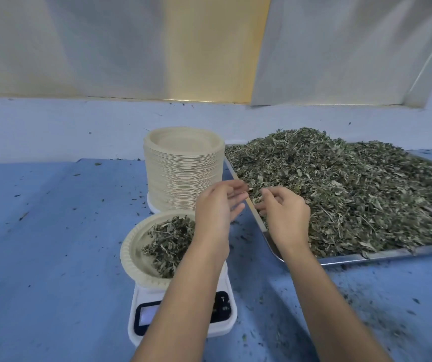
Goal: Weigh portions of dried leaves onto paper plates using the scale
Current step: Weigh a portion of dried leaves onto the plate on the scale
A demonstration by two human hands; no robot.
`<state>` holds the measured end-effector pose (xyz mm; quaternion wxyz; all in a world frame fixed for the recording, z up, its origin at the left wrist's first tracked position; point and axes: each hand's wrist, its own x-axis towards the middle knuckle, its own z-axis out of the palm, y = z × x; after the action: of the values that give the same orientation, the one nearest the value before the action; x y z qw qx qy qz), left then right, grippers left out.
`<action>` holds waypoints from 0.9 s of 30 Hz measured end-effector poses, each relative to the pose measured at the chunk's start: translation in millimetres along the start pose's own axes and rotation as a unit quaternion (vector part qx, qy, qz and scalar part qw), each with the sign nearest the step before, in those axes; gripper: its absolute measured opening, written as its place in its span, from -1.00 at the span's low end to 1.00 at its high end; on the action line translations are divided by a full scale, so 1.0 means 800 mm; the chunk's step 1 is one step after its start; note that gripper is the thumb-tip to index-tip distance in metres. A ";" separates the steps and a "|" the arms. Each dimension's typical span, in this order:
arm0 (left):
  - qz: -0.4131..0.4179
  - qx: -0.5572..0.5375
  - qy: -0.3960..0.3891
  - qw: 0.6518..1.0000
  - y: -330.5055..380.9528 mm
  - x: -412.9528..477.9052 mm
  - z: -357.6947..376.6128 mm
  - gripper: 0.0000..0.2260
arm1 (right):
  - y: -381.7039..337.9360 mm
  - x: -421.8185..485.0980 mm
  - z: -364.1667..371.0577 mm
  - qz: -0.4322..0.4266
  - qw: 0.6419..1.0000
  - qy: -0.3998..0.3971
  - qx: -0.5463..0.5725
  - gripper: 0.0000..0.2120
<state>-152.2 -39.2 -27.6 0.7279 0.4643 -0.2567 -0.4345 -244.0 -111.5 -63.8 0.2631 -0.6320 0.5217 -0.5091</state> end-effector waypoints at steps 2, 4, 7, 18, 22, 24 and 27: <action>0.005 -0.011 -0.002 1.000 0.005 -0.001 -0.005 -0.76 | -0.008 -0.007 0.006 -0.016 0.999 -0.012 0.045 -0.86; 0.013 -0.023 -0.006 1.000 0.013 -0.002 -0.014 -0.76 | -0.017 -0.018 0.011 -0.045 0.995 -0.038 0.076 -0.77; 0.036 -0.013 -0.003 0.999 0.029 -0.003 -0.034 -0.75 | -0.030 -0.034 0.023 -0.054 0.986 -0.089 0.133 -0.66; 0.138 0.147 0.166 0.965 0.047 0.004 -0.159 -0.74 | -0.034 -0.060 0.062 0.060 0.962 -0.166 0.207 -0.72; 0.094 0.192 0.165 0.963 0.036 0.010 -0.172 -0.74 | -0.033 -0.062 0.063 0.060 0.960 -0.175 0.211 -0.74; 0.076 0.190 0.167 0.965 0.033 0.011 -0.172 -0.74 | -0.032 -0.063 0.063 0.063 0.958 -0.177 0.218 -0.74; 0.052 0.193 0.165 0.966 0.031 0.011 -0.171 -0.73 | -0.030 -0.062 0.063 0.066 0.958 -0.174 0.217 -0.74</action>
<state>-31.4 19.7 -65.3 0.6781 0.6473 -0.2361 -0.2558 -185.3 -67.6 -78.9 0.5137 -0.6028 0.3851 -0.4738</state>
